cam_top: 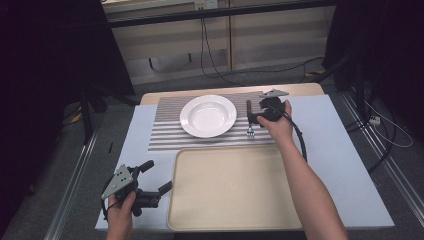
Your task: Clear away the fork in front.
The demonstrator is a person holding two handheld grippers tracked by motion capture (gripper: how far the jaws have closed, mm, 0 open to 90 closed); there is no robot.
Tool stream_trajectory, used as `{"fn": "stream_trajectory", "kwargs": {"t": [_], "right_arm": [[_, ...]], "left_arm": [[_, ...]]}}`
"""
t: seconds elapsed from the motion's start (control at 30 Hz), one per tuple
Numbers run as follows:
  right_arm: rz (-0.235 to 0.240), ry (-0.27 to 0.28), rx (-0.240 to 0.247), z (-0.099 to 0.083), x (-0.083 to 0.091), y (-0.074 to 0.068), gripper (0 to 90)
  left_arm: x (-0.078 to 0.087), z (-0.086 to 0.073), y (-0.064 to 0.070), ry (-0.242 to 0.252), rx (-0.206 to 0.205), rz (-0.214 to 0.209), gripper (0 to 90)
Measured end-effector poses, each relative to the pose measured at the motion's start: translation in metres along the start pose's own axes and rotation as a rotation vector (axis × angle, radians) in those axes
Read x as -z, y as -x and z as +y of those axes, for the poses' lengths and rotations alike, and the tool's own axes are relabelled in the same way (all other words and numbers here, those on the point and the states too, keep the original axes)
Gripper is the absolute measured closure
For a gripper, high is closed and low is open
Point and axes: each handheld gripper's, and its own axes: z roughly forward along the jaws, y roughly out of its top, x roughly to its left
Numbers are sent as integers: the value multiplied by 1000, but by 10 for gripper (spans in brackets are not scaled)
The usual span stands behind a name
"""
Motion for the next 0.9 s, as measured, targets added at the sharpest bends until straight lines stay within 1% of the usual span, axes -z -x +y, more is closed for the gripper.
{"fn": "stream_trajectory", "kwargs": {"t": [0.13,0.17,0.2,0.3,0.4,0.43,0.47,0.5,0.53,0.57,0.6,0.63,0.67,0.7,0.73,0.77,0.8,0.83,0.87,0.9], "right_arm": [[-3,-8,8,2,-3,1,40],[-9,-14,10,2,-4,0,40],[-5,-25,4,2,-8,0,40],[-5,-35,9,1,-10,0,40],[-12,-63,15,2,-14,-1,44],[-13,-76,15,3,-16,-2,80],[-13,-76,15,3,-16,-2,80],[-5,-84,-8,4,-18,-3,119],[2,-92,-12,5,-18,-3,145],[2,-92,-12,5,-18,-3,145],[5,-116,-19,7,-20,-4,206],[5,-116,-19,7,-20,-4,206],[0,-120,-22,7,-21,-4,285],[0,-120,-22,7,-21,-4,285],[-4,-171,-43,7,-23,-4,312],[2,-198,-53,7,-25,-4,326],[-7,-228,-64,7,-27,-4,340],[-7,-228,-64,7,-27,-4,340],[-5,-250,-78,7,-30,-3,363],[-5,-250,-78,7,-30,-3,363]], "left_arm": [[0,0,0,-2,3,-4,17],[-1,0,0,-3,2,-5,17],[-1,0,0,-5,1,-5,17],[-1,0,0,-3,3,-5,17],[-1,0,0,-3,3,-6,17],[-1,0,0,-4,3,-7,17],[-1,0,0,-4,3,-7,17],[-1,0,0,-4,2,-6,17],[0,0,0,-4,2,-6,17],[0,0,0,-4,3,-6,17],[0,0,0,-4,1,-4,17],[0,0,0,-4,1,-4,16],[0,-1,1,-8,12,-5,17],[0,-1,1,-7,12,-6,17],[0,-1,1,-4,14,-7,17],[0,-1,1,-4,14,-7,17],[0,-1,0,-3,12,-5,16],[0,-1,0,-5,14,-6,16],[0,-1,0,-7,12,-5,17],[0,-1,0,-5,10,-2,17]]}}
